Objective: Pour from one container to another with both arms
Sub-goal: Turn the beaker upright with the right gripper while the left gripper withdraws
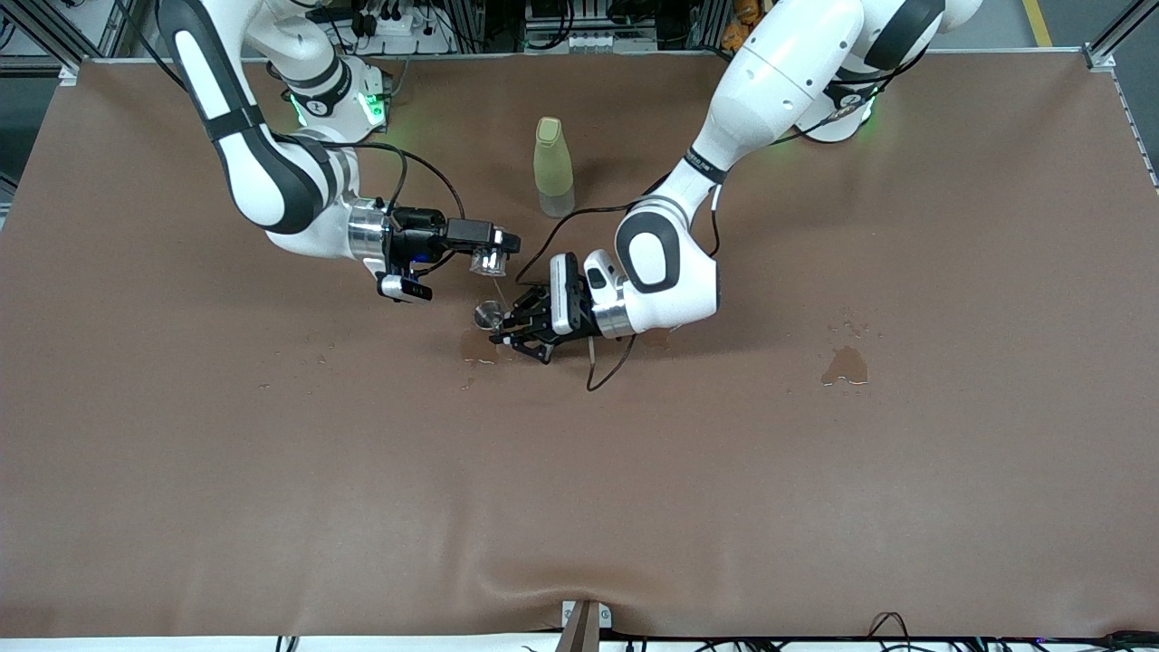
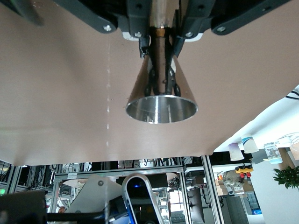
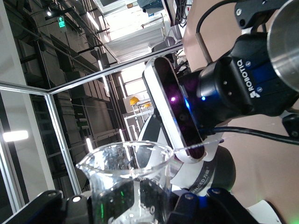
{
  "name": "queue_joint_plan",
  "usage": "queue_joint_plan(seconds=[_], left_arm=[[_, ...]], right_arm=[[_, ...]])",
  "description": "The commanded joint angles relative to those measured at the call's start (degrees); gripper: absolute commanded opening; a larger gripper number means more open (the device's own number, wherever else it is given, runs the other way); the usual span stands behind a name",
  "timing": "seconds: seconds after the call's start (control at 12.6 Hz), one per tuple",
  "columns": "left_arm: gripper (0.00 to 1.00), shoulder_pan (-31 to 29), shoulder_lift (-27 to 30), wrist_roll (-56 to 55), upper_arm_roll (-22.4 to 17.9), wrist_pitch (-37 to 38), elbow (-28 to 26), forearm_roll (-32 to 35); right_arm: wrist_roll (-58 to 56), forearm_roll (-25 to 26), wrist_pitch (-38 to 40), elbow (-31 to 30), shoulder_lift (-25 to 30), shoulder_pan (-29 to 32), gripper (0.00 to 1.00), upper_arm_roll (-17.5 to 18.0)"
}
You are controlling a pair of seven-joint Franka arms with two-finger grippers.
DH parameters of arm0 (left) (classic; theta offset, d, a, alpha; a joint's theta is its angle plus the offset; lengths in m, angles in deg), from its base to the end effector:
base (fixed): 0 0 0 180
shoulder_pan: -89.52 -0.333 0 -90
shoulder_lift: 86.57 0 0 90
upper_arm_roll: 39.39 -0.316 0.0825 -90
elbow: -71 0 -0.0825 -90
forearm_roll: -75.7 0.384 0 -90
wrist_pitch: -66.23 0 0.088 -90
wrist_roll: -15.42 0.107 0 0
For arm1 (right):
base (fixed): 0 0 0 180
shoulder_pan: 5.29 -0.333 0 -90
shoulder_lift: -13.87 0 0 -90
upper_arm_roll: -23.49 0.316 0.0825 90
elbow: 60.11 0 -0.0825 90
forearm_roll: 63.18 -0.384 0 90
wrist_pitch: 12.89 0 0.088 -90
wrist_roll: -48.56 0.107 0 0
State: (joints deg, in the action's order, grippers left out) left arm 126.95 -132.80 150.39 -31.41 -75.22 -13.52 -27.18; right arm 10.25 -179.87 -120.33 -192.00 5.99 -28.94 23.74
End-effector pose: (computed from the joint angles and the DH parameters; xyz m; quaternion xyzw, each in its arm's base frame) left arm 0.5314 -0.5081 0.2170 0.5750 -0.5822 0.4347 0.3762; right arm 0.4635 0.2794 0.3282 -0.6748 0.1431 0.0561 0.7219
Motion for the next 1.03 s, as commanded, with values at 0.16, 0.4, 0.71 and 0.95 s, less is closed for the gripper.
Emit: queue_joint_plan(seconds=[0.16,0.4,0.71,0.95], left_arm=[[0.00,-0.42,2.80,0.12,0.36,-0.58,-2.93,-0.21],[0.00,-1.13,3.33,-0.05,0.36,-0.58,-3.02,-0.21],[0.00,-2.01,5.26,-0.14,0.27,-0.58,-4.86,-0.21],[0.00,-4.55,8.94,-0.06,0.27,-0.58,-8.54,-0.13]], right_arm=[[-3.15,0.49,0.30,0.32,1.81,0.54,0.00,-0.16],[-18.51,6.63,0.04,2.34,1.72,1.77,0.00,-2.17],[-38.73,11.83,0.12,3.75,1.64,4.22,0.00,-4.47],[-52.09,18.13,0.48,5.59,1.46,8.78,0.00,-4.65]])
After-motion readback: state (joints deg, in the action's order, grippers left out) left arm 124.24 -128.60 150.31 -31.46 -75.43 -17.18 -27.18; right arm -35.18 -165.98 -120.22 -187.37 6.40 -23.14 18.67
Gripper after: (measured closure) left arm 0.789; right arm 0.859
